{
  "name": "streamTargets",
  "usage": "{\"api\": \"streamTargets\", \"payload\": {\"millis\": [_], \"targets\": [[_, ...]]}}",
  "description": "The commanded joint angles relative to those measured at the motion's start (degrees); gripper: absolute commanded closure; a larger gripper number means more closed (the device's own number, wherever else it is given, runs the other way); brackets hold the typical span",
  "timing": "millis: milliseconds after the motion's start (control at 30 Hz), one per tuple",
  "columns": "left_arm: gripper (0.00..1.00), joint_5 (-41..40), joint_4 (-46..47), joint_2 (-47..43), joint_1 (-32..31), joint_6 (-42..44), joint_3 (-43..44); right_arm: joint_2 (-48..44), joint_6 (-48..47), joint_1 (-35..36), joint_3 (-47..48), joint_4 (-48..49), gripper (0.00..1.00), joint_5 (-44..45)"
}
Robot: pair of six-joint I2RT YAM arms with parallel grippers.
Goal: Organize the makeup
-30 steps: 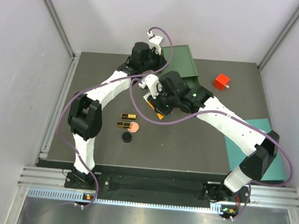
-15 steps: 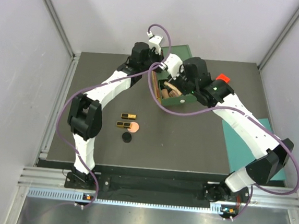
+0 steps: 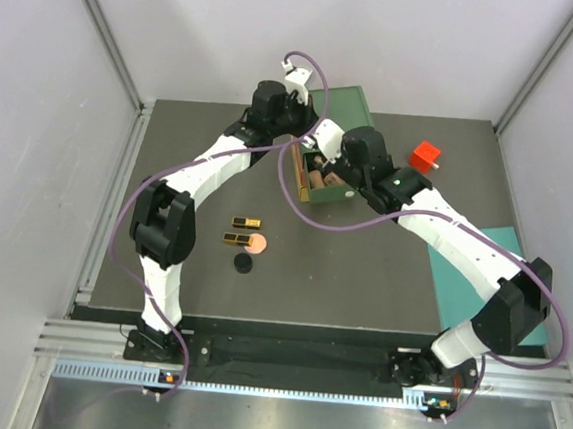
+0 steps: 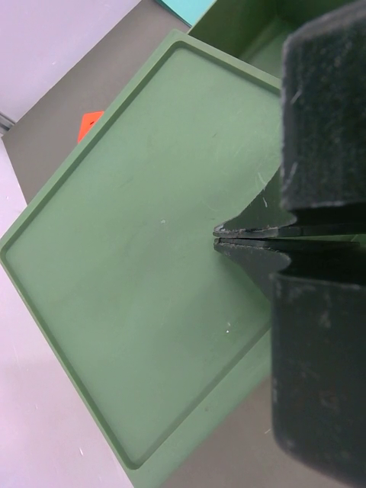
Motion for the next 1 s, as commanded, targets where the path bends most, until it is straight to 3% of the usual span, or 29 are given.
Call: {"api": "streamTargets", "payload": {"millis": [0, 33, 167, 400, 500, 667, 800, 900, 933, 967], "targets": [[1.00, -2.26, -15.02, 4.30, 0.49, 2.13, -2.21, -0.78, -0.42, -0.26, -0.48, 5.99, 0.63, 3.43], [1.00, -2.26, -15.11, 4.30, 0.49, 2.13, -2.30, -0.78, -0.07, -0.17, -0.30, 6.08, 0.47, 3.43], [1.00, -2.26, -15.11, 4.39, 0.49, 2.13, -2.04, -1.31, 0.02, -0.17, -0.47, 6.69, 0.19, 3.43], [1.00, -2.17, -15.20, 4.39, 0.49, 2.04, -2.04, -3.77, 4.75, -0.17, -0.04, 7.75, 0.17, 6.06], [1.00, -2.17, -15.20, 4.39, 0.49, 1.96, -1.95, -5.78, 10.38, -0.17, -0.21, 7.40, 0.23, 4.58], [1.00, -2.08, -15.20, 4.48, 0.49, 1.87, -2.04, -9.56, 20.66, -0.26, -3.54, 7.05, 0.49, -3.84], [1.00, -2.00, -15.11, 4.57, 0.49, 1.69, -2.21, -10.62, 28.04, -0.26, -6.27, 6.35, 0.62, -9.39], [1.00, -1.82, -15.11, 4.57, 0.49, 1.52, -2.30, -11.15, 32.96, -0.26, -9.52, 6.43, 0.81, -14.84], [1.00, -1.73, -15.02, 4.74, 0.49, 1.60, -2.39, -11.15, 34.55, -0.26, -10.31, 6.52, 0.94, -15.64], [1.00, -1.73, -15.02, 4.66, 0.49, 1.43, -2.30, -11.24, 35.17, -0.26, -12.06, 6.69, 0.98, -17.30]]}}
